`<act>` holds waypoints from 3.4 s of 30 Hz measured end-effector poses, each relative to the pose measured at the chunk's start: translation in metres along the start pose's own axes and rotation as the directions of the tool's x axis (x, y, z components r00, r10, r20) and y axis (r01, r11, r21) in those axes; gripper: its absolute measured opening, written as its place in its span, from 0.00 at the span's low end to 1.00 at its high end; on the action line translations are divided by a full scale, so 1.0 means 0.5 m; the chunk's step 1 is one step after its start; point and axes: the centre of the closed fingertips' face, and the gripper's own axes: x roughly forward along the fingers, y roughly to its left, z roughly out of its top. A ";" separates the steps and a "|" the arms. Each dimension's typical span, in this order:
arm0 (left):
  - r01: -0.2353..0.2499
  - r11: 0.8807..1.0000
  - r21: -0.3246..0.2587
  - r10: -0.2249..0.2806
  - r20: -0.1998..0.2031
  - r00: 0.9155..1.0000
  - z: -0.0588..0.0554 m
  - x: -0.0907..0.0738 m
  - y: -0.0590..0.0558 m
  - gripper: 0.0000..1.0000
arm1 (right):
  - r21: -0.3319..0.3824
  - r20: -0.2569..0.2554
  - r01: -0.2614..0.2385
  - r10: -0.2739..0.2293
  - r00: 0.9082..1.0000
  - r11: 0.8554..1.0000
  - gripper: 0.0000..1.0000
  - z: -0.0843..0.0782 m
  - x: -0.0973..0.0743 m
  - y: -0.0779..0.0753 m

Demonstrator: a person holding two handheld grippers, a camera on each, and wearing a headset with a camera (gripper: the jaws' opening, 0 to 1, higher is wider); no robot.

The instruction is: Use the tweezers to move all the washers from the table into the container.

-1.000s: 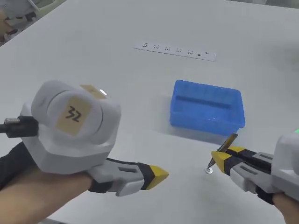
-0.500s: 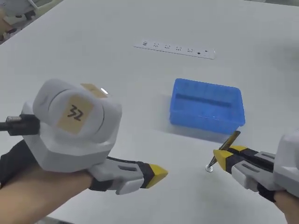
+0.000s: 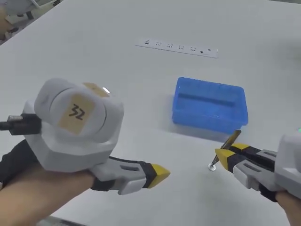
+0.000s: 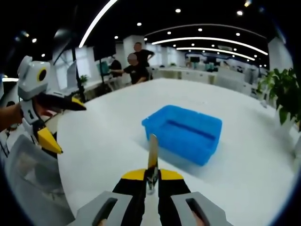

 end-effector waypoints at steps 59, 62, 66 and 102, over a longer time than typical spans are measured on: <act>0.032 0.999 -0.012 -0.032 0.012 0.999 0.003 0.014 -0.016 0.95 | 0.032 0.125 0.130 -0.133 0.983 0.991 0.04 0.131 0.119 -0.130; 0.029 0.999 -0.012 -0.029 0.007 1.000 0.000 0.014 -0.014 0.95 | 0.042 0.121 0.131 -0.135 0.983 0.990 0.04 0.130 0.126 -0.137; 0.028 1.000 -0.012 -0.028 0.005 1.000 0.000 0.013 -0.013 0.95 | 0.048 0.111 0.126 -0.131 0.985 0.991 0.04 0.124 0.131 -0.134; 0.027 1.000 0.006 -0.027 0.015 1.000 0.009 0.007 -0.018 0.94 | 0.057 0.072 0.109 -0.113 0.991 0.992 0.05 0.049 -0.006 -0.083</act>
